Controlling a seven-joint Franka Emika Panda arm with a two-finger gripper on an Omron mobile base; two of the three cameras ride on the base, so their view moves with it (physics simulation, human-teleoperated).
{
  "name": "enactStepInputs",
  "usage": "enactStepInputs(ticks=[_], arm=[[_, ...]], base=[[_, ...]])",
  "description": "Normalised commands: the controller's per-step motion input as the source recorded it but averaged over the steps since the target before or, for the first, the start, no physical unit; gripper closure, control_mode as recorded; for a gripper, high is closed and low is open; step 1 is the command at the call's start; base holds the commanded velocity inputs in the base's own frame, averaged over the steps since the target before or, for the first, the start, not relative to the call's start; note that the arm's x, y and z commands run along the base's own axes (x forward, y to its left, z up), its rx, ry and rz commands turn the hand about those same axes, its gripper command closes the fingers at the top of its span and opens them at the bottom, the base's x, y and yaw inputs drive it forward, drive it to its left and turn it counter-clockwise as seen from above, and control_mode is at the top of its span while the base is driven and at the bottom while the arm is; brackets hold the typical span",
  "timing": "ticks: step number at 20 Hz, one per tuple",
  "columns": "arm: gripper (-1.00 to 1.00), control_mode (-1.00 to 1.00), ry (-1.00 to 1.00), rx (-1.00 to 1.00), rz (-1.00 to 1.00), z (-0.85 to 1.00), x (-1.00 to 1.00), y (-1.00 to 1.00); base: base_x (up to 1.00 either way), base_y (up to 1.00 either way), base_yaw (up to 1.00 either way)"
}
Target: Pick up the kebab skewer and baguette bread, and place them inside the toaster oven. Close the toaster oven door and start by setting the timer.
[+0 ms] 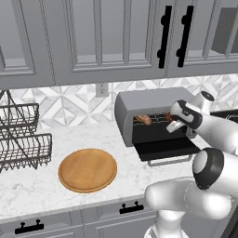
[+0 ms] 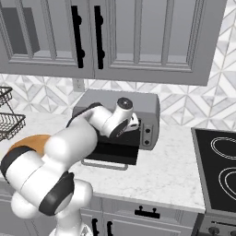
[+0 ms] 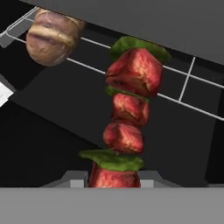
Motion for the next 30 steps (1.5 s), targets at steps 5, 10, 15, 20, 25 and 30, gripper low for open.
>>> enactStepInputs(ticks=[5,10,15,20,25,30], arm=[[1.00,-1.00,0.00,0.00,0.00,-0.26,0.16,0.00],[1.00,-1.00,0.00,0.00,0.00,-0.13,0.20,0.01],[1.00,-1.00,-0.05,0.00,0.00,0.00,0.41,0.00],[1.00,-1.00,-0.08,0.00,0.00,0.01,0.36,0.01],[1.00,-1.00,-0.13,0.05,0.00,0.03,0.05,0.00],[1.00,-1.00,-0.02,0.03,0.00,0.19,0.28,0.00]], base=[[0.00,0.00,0.00],[0.00,0.00,0.00],[0.00,0.00,0.00],[0.00,0.00,0.00],[0.00,0.00,0.00],[0.00,0.00,0.00]])
